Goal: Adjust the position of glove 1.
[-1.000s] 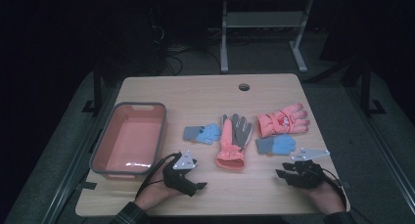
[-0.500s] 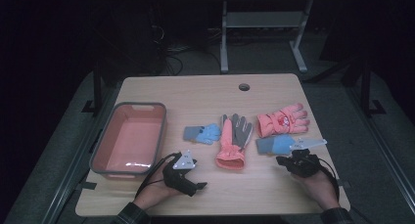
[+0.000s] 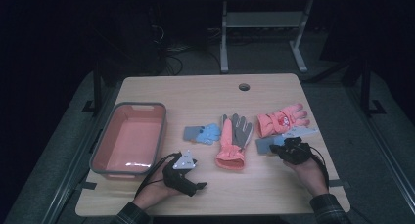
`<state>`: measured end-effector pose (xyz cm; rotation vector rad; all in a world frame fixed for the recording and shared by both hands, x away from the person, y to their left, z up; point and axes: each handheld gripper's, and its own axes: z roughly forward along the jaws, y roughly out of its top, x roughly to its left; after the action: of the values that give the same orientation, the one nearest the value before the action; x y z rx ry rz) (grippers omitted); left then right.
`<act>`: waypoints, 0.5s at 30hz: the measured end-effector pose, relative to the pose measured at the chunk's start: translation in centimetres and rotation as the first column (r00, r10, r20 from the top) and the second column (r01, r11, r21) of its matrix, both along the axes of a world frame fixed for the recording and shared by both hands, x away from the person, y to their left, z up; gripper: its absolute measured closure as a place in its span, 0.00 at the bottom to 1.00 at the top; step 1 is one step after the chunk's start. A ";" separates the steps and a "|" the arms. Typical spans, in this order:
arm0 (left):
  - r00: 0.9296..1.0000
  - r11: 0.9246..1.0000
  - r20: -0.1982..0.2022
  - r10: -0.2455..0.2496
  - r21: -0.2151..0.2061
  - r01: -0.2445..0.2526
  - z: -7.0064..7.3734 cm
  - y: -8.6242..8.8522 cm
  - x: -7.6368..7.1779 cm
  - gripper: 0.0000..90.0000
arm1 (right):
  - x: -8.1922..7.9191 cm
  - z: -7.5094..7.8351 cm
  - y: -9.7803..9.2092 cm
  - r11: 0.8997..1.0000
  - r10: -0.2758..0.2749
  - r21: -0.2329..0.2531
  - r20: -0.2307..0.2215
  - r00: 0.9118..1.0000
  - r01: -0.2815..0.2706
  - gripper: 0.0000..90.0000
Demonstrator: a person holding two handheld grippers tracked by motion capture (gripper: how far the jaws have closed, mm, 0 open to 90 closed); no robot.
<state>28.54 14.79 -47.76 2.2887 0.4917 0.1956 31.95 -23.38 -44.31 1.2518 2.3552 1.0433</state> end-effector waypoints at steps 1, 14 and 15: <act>1.000 1.000 0.001 0.000 0.001 0.000 0.0 0.0 0.0 0.14 | 0.5 -0.1 0.3 1.000 0.006 -0.005 0.002 1.000 -0.006 1.00; 1.000 1.000 -0.001 0.001 0.002 -0.001 0.0 0.0 0.0 0.14 | 3.7 -1.0 1.6 1.000 0.000 -0.001 -0.013 1.000 0.000 1.00; 1.000 1.000 -0.001 0.001 0.001 -0.001 0.0 0.0 0.0 0.14 | 3.9 -1.2 1.7 1.000 0.001 -0.004 -0.014 1.000 -0.001 1.00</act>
<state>28.51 14.79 -47.74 2.2896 0.4934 0.1956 35.90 -21.71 -45.46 1.2610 2.3671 1.0333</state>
